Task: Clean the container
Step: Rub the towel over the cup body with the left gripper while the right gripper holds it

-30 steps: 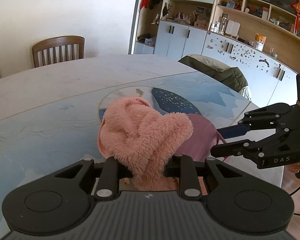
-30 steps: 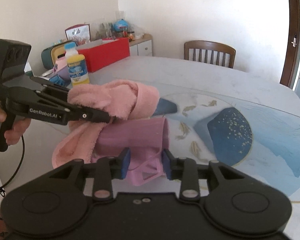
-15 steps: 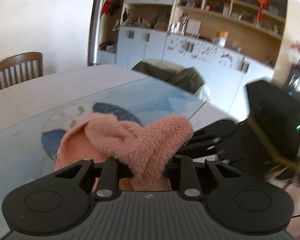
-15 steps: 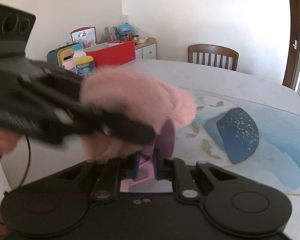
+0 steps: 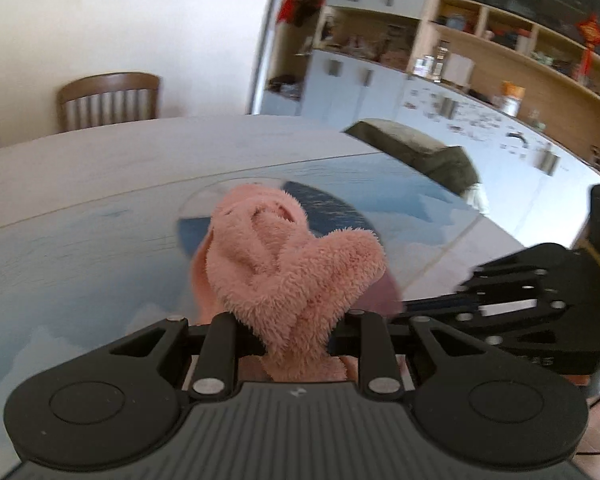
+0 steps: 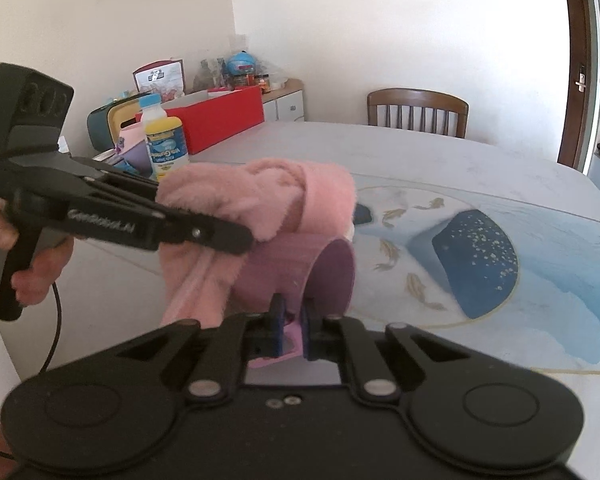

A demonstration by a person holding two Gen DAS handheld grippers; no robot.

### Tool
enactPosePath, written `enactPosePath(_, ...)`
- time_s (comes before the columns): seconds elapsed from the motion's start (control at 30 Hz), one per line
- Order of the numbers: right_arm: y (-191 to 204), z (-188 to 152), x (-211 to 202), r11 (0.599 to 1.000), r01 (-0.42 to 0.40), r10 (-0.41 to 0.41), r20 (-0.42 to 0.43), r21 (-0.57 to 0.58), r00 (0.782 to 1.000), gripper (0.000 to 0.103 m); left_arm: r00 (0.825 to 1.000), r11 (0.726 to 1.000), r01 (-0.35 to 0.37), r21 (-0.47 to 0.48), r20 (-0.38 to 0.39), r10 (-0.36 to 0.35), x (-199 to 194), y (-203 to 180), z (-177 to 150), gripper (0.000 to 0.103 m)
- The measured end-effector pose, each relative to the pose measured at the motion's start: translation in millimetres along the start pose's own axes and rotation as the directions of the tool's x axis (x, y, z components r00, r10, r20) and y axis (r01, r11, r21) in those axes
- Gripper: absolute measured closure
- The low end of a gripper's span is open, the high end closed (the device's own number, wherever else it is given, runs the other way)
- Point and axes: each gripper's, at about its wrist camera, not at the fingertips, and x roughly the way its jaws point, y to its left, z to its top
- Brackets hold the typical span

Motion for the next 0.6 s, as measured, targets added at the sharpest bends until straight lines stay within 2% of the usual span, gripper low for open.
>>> enactPosePath(0.1,2.8,0.1,-0.2,1.0,-0.002,0.002,-0.001,-0.003,1.0,0.097,0.998,0.998,-0.058,-0.011,-0.015,0.058,-1.7,4.3,3.4,0.08)
enactPosePath(0.13,4.1,0.1,-0.1,1.0,-0.005,0.005,-0.003,-0.006,1.0,0.097,0.998,0.998,-0.054,-0.013,-0.015,0.054,-2.7,3.4,5.5,0.08)
enactPosePath(0.23,9.1,-1.0,0.2,1.0,-0.003,0.003,-0.004,-0.019,1.0,0.098,0.999,0.999,0.032,-0.007,0.004,-0.032,-9.2,-10.3,12.2,0.08)
enactPosePath(0.37,10.8,-1.3,2.0,1.0,-0.001,0.001,-0.006,-0.01,1.0,0.098,0.99,0.989,0.143,0.031,0.0,-0.143,-5.0,-42.0,17.3,0.08)
enactPosePath(0.43,11.2,-1.1,1.9,1.0,-0.004,0.004,-0.006,-0.005,1.0,0.098,0.988,0.986,0.156,0.055,-0.007,-0.156,1.2,-53.1,16.5,0.08)
enactPosePath(0.5,11.8,-1.4,1.9,1.0,-0.002,0.002,-0.006,-0.006,1.0,0.098,0.992,0.99,0.126,0.069,-0.019,-0.125,10.8,-56.4,12.0,0.08)
enactPosePath(0.6,10.7,-1.7,2.3,1.0,0.002,-0.002,-0.002,0.006,1.0,0.098,0.988,0.988,0.154,0.015,0.003,-0.154,10.1,-44.2,7.0,0.08)
